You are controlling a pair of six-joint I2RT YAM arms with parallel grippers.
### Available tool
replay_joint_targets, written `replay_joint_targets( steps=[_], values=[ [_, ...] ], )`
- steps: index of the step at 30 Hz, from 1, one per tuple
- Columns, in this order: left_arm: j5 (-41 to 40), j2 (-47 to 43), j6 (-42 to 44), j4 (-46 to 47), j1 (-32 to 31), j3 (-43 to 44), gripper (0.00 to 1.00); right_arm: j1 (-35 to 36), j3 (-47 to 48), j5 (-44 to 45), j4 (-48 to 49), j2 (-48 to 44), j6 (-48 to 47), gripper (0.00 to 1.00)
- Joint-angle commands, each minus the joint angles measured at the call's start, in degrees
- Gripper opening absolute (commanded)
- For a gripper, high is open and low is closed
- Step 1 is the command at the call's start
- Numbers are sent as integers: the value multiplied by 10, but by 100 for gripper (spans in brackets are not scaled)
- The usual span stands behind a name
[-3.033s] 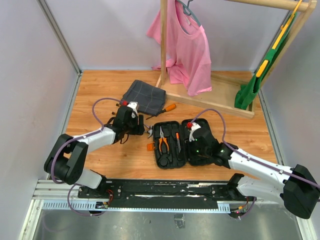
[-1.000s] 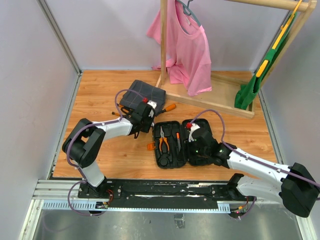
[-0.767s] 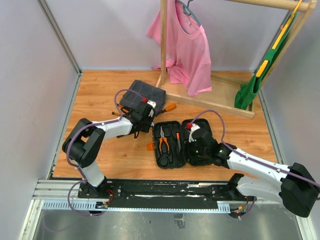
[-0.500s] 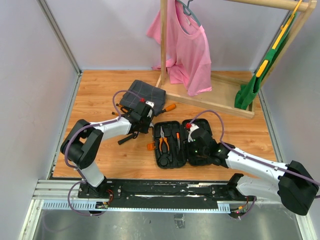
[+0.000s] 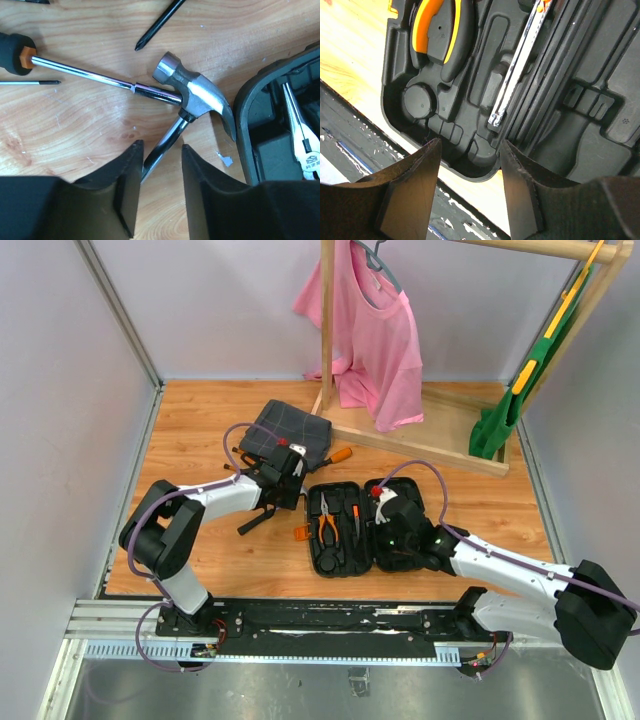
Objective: Sort the tools into containers
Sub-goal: Pick up the hammer at the center of the board.
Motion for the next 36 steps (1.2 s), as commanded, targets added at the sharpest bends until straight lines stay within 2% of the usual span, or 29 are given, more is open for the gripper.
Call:
replay_joint_targets(
  steps=[1, 4, 6, 14, 24, 36],
  values=[
    [-4, 9, -8, -19, 0, -9, 44, -6, 3, -6, 4, 7, 5, 52],
    [-1, 14, -7, -16, 0, -11, 46, -6, 4, -8, 4, 8, 6, 52],
    [-1, 21, -6, -15, 0, -10, 44, -6, 3, -8, 4, 8, 6, 52],
    [-3, 27, -3, -12, 4, -6, 16, -6, -1, -6, 4, 4, 9, 52],
    [9, 6, 17, 10, 4, 3, 1, -6, -1, -8, 5, 6, 11, 52],
    [-17, -3, 23, -10, 5, 53, 1, -6, -12, -3, 5, -6, 21, 52]
  ],
)
